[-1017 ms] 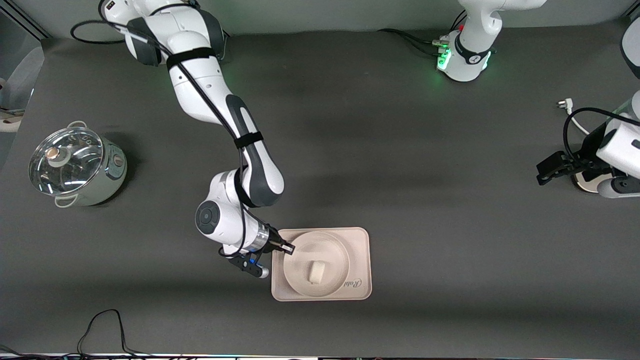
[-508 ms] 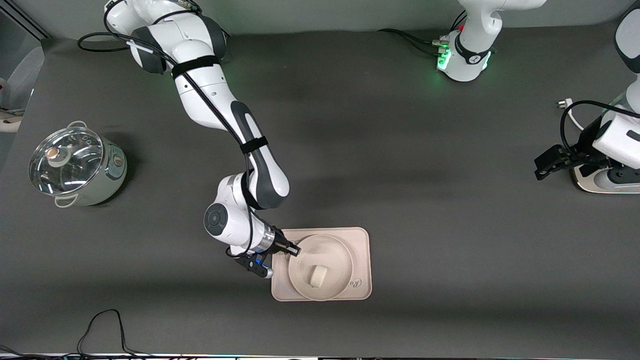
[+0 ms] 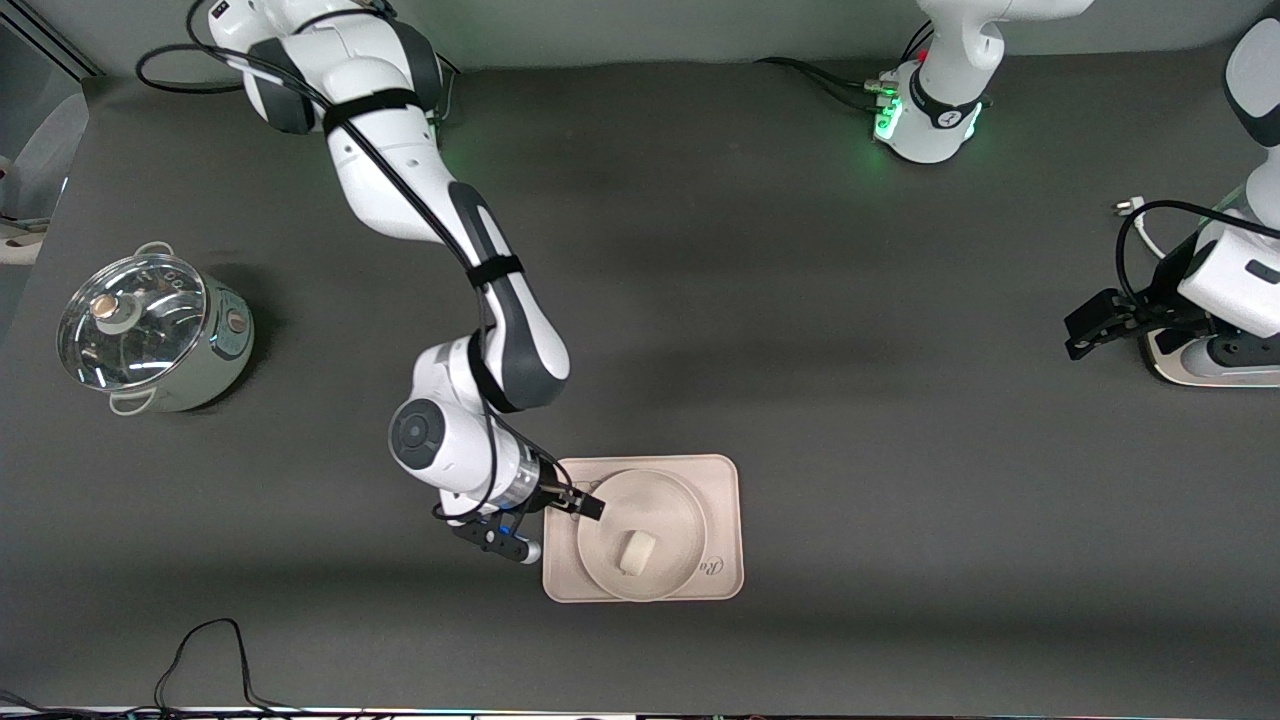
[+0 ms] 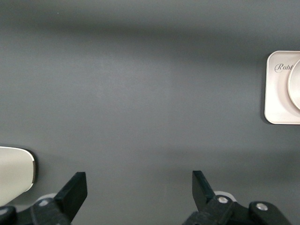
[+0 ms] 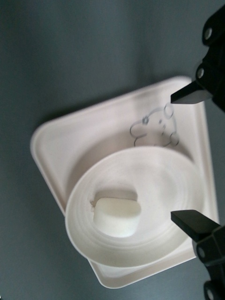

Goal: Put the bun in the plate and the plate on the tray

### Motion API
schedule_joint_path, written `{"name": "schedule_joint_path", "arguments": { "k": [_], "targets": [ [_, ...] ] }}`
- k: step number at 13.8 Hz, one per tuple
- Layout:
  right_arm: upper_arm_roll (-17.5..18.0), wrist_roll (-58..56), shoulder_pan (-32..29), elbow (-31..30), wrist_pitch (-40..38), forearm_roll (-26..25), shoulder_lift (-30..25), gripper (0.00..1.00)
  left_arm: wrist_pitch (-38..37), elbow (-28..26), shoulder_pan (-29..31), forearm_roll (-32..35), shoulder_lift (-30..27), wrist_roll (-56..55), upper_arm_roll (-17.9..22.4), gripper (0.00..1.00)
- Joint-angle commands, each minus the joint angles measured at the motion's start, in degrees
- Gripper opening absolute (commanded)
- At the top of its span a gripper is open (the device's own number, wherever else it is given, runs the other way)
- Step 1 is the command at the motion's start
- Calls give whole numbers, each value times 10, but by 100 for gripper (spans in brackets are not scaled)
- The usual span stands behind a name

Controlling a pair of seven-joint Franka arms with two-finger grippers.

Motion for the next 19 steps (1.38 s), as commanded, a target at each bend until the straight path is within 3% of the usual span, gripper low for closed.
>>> {"name": "schedule_joint_path", "arguments": {
  "k": [1,3,7,10,12,13,16,19],
  "targets": [
    [3,-46,-12,-27,-113,-111,-104,100,3,-9,-6,10,-10,6,3,100],
    [-12,-104,-21,-54,-177,-128,-171,100,2,-9,-4,18,-8,7,3,100],
    [-87,-207,-16,-127,-233,-144,-292,100,1,-8,-6,30,-8,7,1,100],
    [-93,-225,-13,-175,-249,-232,-364,100,-22,9,-8,29,-8,-1,-12,100],
    [-87,-230,-25,-207,-248,-244,-405,100,-23,9,-6,29,-5,-1,-12,100],
    [-65,-231,-53,-231,-247,-266,-437,100,-24,9,-6,29,-5,-1,-12,100],
    [120,-232,-217,-327,-238,-345,-542,100,-48,19,-6,28,-6,-1,-12,100],
    [256,-279,-369,-354,-232,-350,-563,100,-72,44,-6,27,-6,-1,-13,100]
  ]
}}
